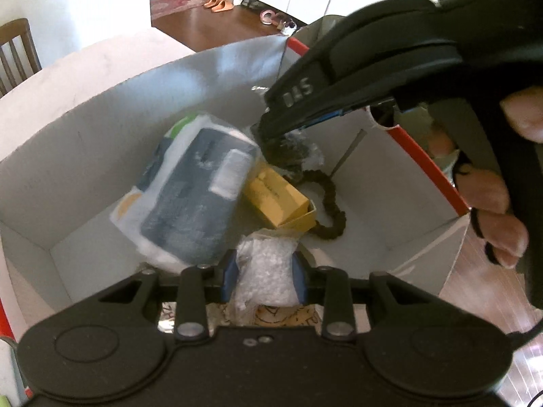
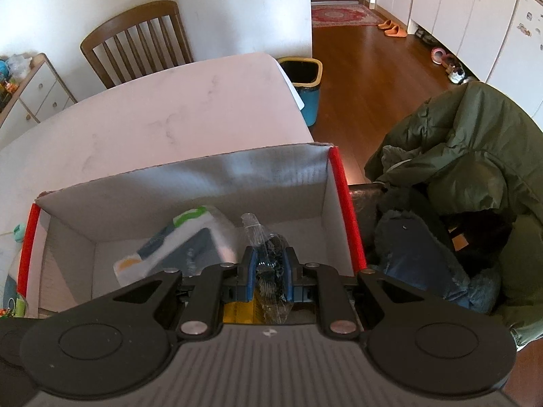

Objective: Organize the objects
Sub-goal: 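Open the right gripper to drop the bottle while the left gripper releases the white bag, then withdraw both tools from the box toward the items on the table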

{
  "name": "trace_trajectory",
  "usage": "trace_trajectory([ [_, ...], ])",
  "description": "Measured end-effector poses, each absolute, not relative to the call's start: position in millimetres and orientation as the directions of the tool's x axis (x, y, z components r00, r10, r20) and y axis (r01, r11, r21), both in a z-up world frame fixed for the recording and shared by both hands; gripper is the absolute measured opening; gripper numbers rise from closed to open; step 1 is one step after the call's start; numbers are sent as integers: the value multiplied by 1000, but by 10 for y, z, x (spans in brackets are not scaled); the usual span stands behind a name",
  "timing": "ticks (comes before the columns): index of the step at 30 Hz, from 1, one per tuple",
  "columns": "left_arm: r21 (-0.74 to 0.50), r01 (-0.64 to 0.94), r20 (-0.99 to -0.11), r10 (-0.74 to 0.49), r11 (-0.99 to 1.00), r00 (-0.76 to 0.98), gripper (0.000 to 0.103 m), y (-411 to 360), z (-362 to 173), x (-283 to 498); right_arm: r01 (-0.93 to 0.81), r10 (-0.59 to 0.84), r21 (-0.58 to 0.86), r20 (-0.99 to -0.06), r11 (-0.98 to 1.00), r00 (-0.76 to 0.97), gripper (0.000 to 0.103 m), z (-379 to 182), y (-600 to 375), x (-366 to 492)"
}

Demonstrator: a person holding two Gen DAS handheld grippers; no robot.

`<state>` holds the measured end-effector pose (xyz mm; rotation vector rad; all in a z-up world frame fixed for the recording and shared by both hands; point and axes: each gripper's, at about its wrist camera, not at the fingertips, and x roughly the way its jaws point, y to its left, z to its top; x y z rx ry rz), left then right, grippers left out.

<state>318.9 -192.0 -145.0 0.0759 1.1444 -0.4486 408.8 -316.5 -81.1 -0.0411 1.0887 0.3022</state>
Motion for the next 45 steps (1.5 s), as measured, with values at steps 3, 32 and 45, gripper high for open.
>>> trace_trajectory([
  [3,-169,377,-895,-302,911,329,33,-1903,-1451,3194,-260,233,128,-875,957,424,17,-793,-3212,4075],
  [32,-183,302,-791,-323,935,520,82,-1656,-802,2683,-333,381,235,-786,913,488,39,-125,-3499,3354],
  [45,-208,189,-718,-281,960,637,97,-926,-326,2219,-398,475,295,-723,869,502,67,227,-3244,2886],
])
